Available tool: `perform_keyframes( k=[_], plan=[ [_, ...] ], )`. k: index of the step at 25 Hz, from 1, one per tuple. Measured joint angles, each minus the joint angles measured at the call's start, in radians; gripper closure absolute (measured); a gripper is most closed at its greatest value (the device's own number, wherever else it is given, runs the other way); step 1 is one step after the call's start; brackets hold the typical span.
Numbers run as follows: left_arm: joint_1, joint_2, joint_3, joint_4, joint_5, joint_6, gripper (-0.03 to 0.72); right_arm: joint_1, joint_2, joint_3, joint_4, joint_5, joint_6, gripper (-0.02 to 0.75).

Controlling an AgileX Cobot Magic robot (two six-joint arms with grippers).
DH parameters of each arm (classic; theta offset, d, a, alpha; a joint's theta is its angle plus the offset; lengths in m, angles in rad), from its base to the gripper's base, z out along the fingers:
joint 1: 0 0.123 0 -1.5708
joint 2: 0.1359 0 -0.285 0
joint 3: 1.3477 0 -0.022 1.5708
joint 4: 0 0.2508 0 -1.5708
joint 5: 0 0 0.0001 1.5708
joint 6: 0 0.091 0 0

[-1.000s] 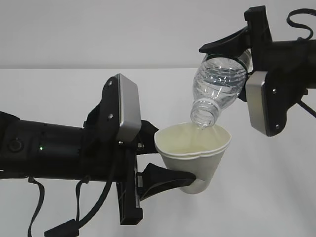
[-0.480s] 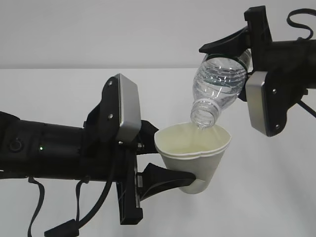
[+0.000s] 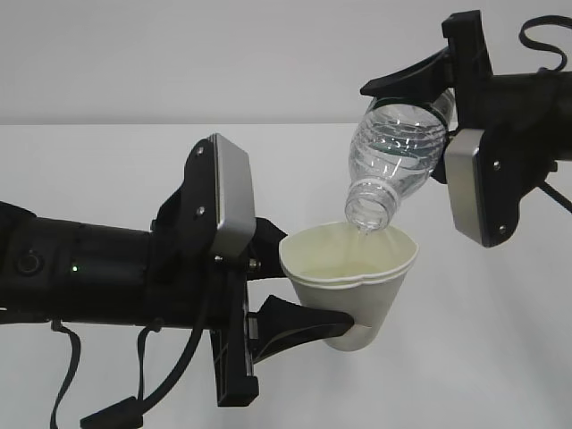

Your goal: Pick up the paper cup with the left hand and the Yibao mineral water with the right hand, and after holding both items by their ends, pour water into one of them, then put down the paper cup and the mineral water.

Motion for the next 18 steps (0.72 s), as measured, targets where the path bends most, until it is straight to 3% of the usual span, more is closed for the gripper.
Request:
perform_keyframes(
  k=[18],
  plan=[
    [0.000,0.000,0.000,0.000,0.000,0.000,0.325,0.000,0.000,0.000,0.021,0.000,-0.016,0.285]
  ],
)
